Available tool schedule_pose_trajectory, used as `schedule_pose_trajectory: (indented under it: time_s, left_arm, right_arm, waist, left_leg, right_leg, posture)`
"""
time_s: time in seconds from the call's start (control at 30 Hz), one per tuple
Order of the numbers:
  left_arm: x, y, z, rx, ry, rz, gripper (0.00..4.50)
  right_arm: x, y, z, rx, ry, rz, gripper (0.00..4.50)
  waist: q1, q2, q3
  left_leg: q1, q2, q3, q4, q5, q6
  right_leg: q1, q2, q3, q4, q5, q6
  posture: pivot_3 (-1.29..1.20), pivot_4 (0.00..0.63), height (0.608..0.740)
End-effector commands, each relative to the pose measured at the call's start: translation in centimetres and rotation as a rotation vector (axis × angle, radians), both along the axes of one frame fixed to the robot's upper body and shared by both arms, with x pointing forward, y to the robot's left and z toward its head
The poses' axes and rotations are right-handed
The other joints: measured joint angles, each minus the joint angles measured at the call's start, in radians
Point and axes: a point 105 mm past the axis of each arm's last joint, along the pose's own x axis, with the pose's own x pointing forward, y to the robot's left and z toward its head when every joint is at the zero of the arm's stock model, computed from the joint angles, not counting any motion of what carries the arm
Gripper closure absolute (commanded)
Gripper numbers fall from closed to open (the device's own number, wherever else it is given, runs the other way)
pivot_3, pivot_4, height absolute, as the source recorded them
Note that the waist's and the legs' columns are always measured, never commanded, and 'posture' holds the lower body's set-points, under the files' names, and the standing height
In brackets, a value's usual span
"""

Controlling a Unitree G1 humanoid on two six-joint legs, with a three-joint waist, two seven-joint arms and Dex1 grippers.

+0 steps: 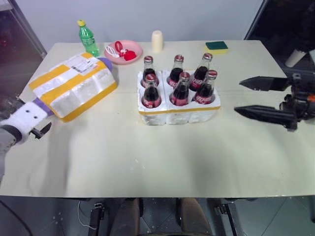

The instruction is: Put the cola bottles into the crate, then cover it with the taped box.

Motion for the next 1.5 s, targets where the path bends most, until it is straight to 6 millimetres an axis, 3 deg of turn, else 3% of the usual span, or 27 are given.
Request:
schedule_pose_trajectory:
  time_s: [0.03,0.3,0.57,0.67,0.87,0.93,1.1,1.2,1.33,1.43,1.5]
  left_arm:
    - [1.4,0.9,0.0,0.125,-0.023,0.019,0.0]
    - [5.3,1.5,-1.8,0.214,-0.043,0.041,0.0]
    - [6.8,1.7,-3.1,0.23,-0.014,0.041,0.0]
    - [7.1,1.8,-3.0,0.209,-0.02,0.05,0.93]
    - [7.8,1.6,-1.9,0.223,-0.044,0.043,3.82]
    - [8.0,1.5,-1.4,0.239,-0.056,0.038,4.09]
    - [9.1,-0.2,4.5,0.253,-0.222,-0.027,4.09]
    - [9.5,-2.5,8.4,0.214,-0.322,-0.103,4.09]
    - [9.4,-8.0,14.4,0.193,-0.452,-0.265,4.09]
    - [9.0,-12.2,17.5,0.176,-0.505,-0.375,4.09]
    - [8.5,-14.9,18.6,0.182,-0.499,-0.456,4.09]
  right_arm:
    - [-1.0,0.3,1.5,-0.006,-0.063,0.016,0.07]
    - [-1.5,0.1,2.2,0.001,-0.095,-0.026,0.07]
    - [-1.9,-0.3,2.2,0.018,-0.103,-0.07,0.07]
    - [-1.8,-0.7,2.0,0.018,-0.103,-0.103,0.0]
    - [-1.2,-1.5,1.4,0.019,-0.102,-0.163,0.0]
    - [-1.0,-1.7,1.2,0.017,-0.097,-0.176,0.0]
    - [-0.4,-2.6,0.7,0.004,-0.082,-0.235,0.0]
    - [-0.2,-2.8,0.4,-0.008,-0.082,-0.245,0.0]
    - [-0.1,-2.7,-0.1,-0.011,-0.074,-0.236,0.0]
    - [0.2,-2.8,-0.4,-0.006,-0.068,-0.239,0.0]
    - [0.4,-2.8,-0.6,-0.002,-0.069,-0.243,0.0]
  waist:
    - [0.008,-0.001,0.0]
    - [0.01,-0.002,-0.001]
    - [0.009,-0.002,-0.001]
    - [0.009,-0.002,-0.001]
    - [0.011,-0.001,-0.002]
    - [0.01,-0.001,-0.002]
    - [0.013,-0.002,-0.002]
    - [0.014,-0.003,-0.002]
    - [0.012,-0.004,-0.001]
    - [0.009,-0.004,-0.001]
    - [0.009,-0.003,-0.001]
  left_leg:
    - [0.0,0.0,0.0,0.0,0.0,0.0]
    - [-0.001,0.0,0.0,0.0,0.0,0.0]
    - [0.0,0.0,0.0,0.0,0.0,0.0]
    - [0.0,0.0,0.0,0.001,0.0,0.0]
    - [0.001,0.0,0.0,0.001,0.0,0.0]
    - [0.002,0.0,0.0,0.001,0.0,0.0]
    - [0.001,0.0,0.0,0.001,0.0,0.0]
    - [-0.001,0.0,0.0,0.002,0.0,0.0]
    - [-0.003,0.0,-0.001,0.002,0.0,0.0]
    - [-0.004,0.0,-0.001,0.002,0.0,0.0]
    - [-0.003,-0.001,-0.001,0.002,0.0,0.0]
  right_leg:
    - [0.0,0.0,0.0,0.0,0.0,0.0]
    - [-0.001,0.0,-0.001,0.001,0.003,0.004]
    - [0.0,0.0,-0.001,0.002,0.003,0.005]
    - [0.001,0.0,-0.001,0.002,0.003,0.005]
    - [0.002,0.0,-0.001,0.003,0.003,0.005]
    - [0.002,0.0,-0.001,0.003,0.003,0.005]
    - [0.002,-0.001,-0.001,0.003,0.003,0.005]
    - [0.001,-0.001,-0.001,0.002,0.003,0.005]
    - [-0.001,-0.001,-0.002,0.002,0.003,0.006]
    - [-0.001,-0.001,-0.002,0.002,0.003,0.006]
    - [0.0,-0.001,-0.002,0.002,0.003,0.006]
  posture:
    - [0.0,0.15,0.739]
    - [0.0,0.15,0.739]
    - [0.0,0.15,0.739]
    - [0.0,0.15,0.739]
    - [0.0,0.15,0.739]
    - [0.0,0.15,0.739]
    - [0.0,0.15,0.739]
    - [0.0,0.15,0.739]
    - [0.0,0.15,0.739]
    - [0.0,0.15,0.739]
    - [0.0,0.15,0.739]
